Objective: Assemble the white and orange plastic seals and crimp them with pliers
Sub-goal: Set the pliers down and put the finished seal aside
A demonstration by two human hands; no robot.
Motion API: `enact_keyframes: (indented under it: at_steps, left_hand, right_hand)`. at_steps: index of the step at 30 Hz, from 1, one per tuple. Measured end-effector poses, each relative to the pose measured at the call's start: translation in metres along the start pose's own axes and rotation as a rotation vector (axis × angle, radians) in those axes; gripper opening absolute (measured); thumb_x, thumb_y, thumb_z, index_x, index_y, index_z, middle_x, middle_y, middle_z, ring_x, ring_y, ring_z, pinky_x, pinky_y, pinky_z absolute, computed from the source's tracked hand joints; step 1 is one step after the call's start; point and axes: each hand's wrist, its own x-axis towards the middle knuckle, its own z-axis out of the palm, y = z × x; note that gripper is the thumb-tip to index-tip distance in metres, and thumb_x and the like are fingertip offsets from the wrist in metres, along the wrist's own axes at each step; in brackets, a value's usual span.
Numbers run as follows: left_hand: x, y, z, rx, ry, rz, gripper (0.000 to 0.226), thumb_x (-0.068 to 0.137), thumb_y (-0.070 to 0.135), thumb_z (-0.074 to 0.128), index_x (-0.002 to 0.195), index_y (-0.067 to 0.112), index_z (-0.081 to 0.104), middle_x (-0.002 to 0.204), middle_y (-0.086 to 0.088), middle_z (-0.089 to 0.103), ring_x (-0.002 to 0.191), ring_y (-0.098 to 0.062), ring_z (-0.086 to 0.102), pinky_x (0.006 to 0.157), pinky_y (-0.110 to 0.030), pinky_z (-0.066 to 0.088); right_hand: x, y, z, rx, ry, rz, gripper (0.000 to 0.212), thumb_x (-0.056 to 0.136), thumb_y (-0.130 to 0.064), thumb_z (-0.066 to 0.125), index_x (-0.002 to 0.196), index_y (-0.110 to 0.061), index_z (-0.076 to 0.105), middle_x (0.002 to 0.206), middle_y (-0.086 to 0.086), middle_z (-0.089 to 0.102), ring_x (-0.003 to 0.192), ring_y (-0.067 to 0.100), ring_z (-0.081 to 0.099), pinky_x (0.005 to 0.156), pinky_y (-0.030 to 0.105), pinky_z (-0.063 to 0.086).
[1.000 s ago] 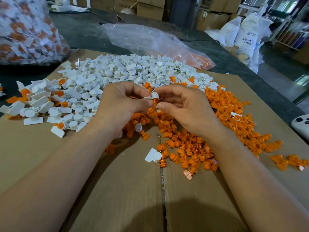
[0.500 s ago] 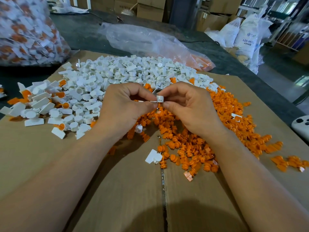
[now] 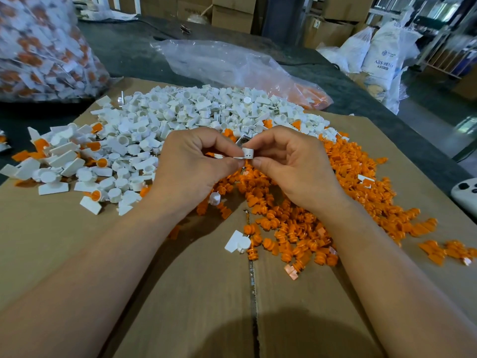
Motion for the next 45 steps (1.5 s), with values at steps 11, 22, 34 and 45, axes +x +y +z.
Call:
enact_keyframes:
  at_steps: [11, 22, 34, 45]
  left_hand:
    - [0.0015, -0.0003, 0.0003, -0.146, -0.028, -0.066, 0.02, 0.076, -0.002, 0.069, 0.068, 0.015, 0.067, 0.055, 0.003, 0.066, 0.05, -0.009, 0.061, 0.05, -0.018, 0.052]
    - [0.0064, 0.002, -0.0024, -0.403, -0.091, -0.393, 0.008, 0.083, 0.001, 0.061, 0.077, 0.006, 0.063, 0.051, -0.002, 0.062, 0.043, -0.012, 0.06, 0.04, -0.016, 0.046]
    - [0.006, 0.0051, -0.003, -0.492, -0.135, -0.452, 0.011, 0.083, 0.01, 0.059, 0.076, 0.003, 0.064, 0.052, -0.005, 0.064, 0.044, -0.012, 0.061, 0.04, -0.014, 0.047]
    - [0.0069, 0.0018, -0.0034, -0.466, -0.131, -0.45, 0.009, 0.082, 0.008, 0.06, 0.075, 0.004, 0.064, 0.054, -0.006, 0.064, 0.045, -0.012, 0.061, 0.04, -0.015, 0.047]
  right_hand:
    - [-0.0008, -0.0038, 0.0, -0.004, -0.005, 0.002, 0.039, 0.083, 0.001, 0.062, 0.1, -0.034, 0.057, 0.091, -0.021, 0.061, 0.089, -0.003, 0.062, 0.081, 0.016, 0.05]
    - [-0.0009, -0.0056, 0.002, -0.019, -0.019, 0.026, 0.03, 0.082, -0.006, 0.065, 0.098, -0.031, 0.059, 0.086, -0.018, 0.063, 0.082, 0.0, 0.064, 0.078, 0.018, 0.052]
    - [-0.0002, -0.005, 0.0018, 0.05, -0.006, 0.051, 0.026, 0.086, -0.007, 0.059, 0.107, -0.023, 0.057, 0.078, -0.013, 0.062, 0.066, -0.002, 0.063, 0.065, 0.015, 0.05]
    - [-0.0004, -0.0047, 0.0013, 0.026, -0.023, 0.056, 0.027, 0.085, -0.008, 0.06, 0.107, -0.023, 0.057, 0.079, -0.009, 0.064, 0.068, 0.001, 0.064, 0.067, 0.02, 0.054]
